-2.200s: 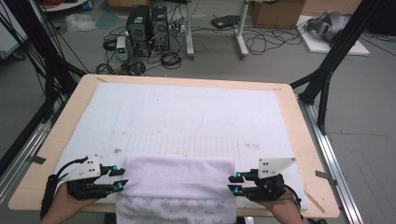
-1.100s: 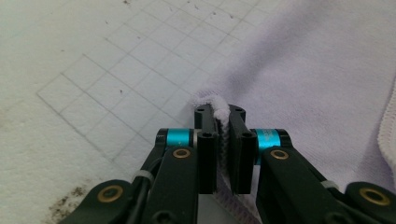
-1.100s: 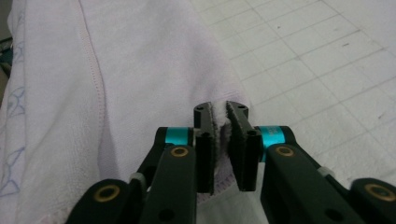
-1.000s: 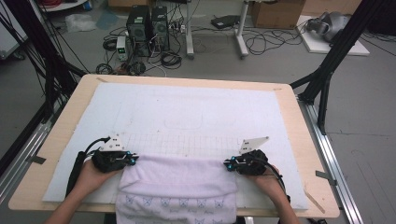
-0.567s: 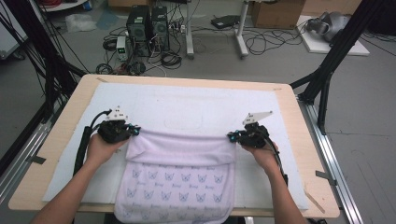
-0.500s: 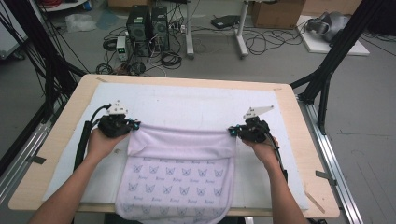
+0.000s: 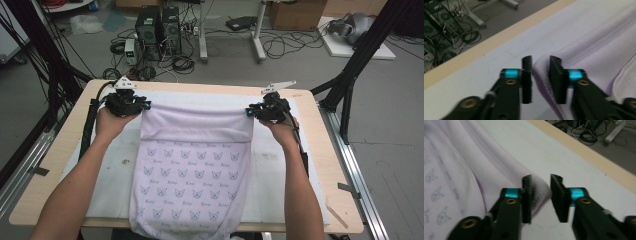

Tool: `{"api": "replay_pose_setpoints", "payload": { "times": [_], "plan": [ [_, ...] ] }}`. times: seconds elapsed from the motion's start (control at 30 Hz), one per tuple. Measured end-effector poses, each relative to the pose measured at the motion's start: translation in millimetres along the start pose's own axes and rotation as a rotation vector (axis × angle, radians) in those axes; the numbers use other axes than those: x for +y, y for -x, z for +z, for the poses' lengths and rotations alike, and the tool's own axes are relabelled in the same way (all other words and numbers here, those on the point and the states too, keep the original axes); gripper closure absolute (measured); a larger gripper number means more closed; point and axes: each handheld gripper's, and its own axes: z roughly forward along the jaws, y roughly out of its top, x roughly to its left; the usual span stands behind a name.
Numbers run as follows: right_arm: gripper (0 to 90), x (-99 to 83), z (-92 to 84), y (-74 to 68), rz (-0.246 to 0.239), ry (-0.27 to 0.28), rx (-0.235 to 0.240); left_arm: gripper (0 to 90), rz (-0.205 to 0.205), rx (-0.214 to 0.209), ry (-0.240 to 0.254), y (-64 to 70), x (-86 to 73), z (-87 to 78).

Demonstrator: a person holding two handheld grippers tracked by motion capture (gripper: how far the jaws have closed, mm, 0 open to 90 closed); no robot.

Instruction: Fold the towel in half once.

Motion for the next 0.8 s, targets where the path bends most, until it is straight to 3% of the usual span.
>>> {"api": "replay_pose_setpoints", "payload": {
  "times": [0.1,0.17,0.27,0.33,0.43,0.5,0.67,0.73,0.8],
  "plan": [
    [65.9,-19.6,4.6,-3.1,0.02,0.0,0.014,61.9,-0.028,-0.026,-0.013,2.0,-19.8,2.0],
    [63.9,-32.0,5.6,-8.5,0.024,-0.001,0.037,60.5,-0.023,-0.045,-0.016,5.5,-30.4,1.5],
    [61.9,-44.6,9.1,-19.3,0.004,-0.046,0.062,59.9,-0.011,-0.075,-0.019,11.7,-39.8,2.1],
    [60.5,-48.6,11.1,-25.2,0.004,-0.037,0.1,59.2,-0.013,-0.113,-0.018,17.4,-44.8,3.8],
    [57.5,-52.5,15.0,-30.8,-0.004,-0.044,0.134,55.5,0.006,-0.157,-0.063,25.6,-47.9,9.3],
    [56.2,-57.8,18.5,-32.8,-0.003,-0.059,0.14,54.2,-0.009,-0.202,-0.06,31.9,-54.1,13.7],
    [53.5,-72.1,34.9,-34.9,0.027,-0.111,0.143,50.8,-0.012,-0.235,-0.141,38.2,-67.5,27.2],
    [58.0,-74.8,38.1,-36.3,0.026,-0.119,0.147,56.8,0.009,-0.258,-0.137,39.9,-68.5,27.1],
    [70.4,-75.1,37.0,-36.5,0.01,-0.105,0.167,73.6,0.027,-0.26,-0.146,42.7,-68.5,26.6]
  ]
}}
